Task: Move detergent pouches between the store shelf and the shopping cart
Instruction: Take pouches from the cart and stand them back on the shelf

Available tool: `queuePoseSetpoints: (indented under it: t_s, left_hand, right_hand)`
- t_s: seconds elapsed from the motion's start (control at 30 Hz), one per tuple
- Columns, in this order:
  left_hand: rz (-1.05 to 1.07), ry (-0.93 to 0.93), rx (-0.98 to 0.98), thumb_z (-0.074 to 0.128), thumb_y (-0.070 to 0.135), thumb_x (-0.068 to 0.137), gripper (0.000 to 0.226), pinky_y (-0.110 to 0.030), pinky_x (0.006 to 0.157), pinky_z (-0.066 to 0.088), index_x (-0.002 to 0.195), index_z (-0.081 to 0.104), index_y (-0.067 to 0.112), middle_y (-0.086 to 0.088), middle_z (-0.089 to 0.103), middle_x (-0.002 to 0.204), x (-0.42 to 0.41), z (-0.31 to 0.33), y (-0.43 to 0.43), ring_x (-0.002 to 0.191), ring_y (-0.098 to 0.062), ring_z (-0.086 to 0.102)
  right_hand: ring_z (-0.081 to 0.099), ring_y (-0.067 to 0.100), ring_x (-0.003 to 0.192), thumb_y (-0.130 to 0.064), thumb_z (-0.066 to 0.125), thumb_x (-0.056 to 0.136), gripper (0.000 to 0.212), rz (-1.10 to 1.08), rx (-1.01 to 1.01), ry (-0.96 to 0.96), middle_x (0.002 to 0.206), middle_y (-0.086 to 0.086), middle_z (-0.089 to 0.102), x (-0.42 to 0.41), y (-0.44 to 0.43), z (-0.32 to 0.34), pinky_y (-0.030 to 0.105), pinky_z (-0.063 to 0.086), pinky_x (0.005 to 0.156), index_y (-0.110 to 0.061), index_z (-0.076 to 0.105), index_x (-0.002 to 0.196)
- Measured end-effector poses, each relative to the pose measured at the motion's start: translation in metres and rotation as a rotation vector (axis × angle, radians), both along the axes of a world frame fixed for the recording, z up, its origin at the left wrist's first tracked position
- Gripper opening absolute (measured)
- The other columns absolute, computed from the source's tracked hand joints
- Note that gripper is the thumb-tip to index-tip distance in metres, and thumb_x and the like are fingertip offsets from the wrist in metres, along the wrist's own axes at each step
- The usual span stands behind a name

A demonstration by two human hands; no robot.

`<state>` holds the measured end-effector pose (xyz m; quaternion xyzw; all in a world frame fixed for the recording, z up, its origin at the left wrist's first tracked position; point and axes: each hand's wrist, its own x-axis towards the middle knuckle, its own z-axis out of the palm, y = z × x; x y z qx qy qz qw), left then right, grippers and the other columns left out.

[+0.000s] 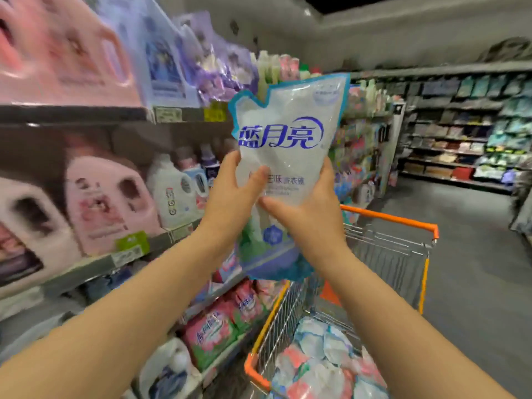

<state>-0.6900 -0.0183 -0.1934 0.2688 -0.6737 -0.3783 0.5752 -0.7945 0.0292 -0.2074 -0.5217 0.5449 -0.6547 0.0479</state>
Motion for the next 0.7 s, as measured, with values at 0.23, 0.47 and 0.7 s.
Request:
queuePoseSetpoints:
  t_s: [0.23, 0.47, 0.7]
  left_hand:
    - [0.023, -0.114, 0.088, 0.066, 0.015, 0.081, 0.032, -0.023, 0.076, 0.056, 0.112, 0.058, 0.020, 0.002, 0.071, 0.098, 0.167, 0.060, 0.037, 0.081, -0.008, 0.068]
    - [0.289, -0.115, 0.037, 0.081, 0.022, 0.067, 0.051, -0.023, 0.075, 0.057, 0.111, 0.057, 0.020, 0.000, 0.071, 0.102, 0.363, 0.107, 0.070, 0.084, -0.009, 0.069]
    - [0.595, -0.224, -0.041, 0.081, 0.016, 0.070, 0.058, -0.023, 0.079, 0.055, 0.121, 0.053, 0.018, 0.001, 0.068, 0.107, 0.522, 0.150, 0.080, 0.089, -0.011, 0.066]
  right_hand:
    - [0.063, -0.006, 0.091, -0.026, 0.084, 0.056, 0.093, 0.382, -0.180, 0.028, 0.105, -0.023, 0.063, 0.133, 0.012, 0.048, 0.016, 0.051, 0.077, -0.028, 0.035, 0.135]
    - [0.066, -0.002, 0.092, -0.019, 0.086, 0.060, 0.092, 0.690, -0.247, -0.002, 0.104, -0.018, 0.067, 0.319, -0.006, 0.090, 0.026, 0.054, 0.081, -0.026, 0.035, 0.137]
    - [0.067, 0.001, 0.090, -0.004, 0.087, 0.056, 0.087, 0.919, -0.330, -0.092, 0.104, -0.005, 0.067, 0.491, -0.039, 0.124, 0.020, 0.054, 0.076, -0.012, 0.040, 0.129]
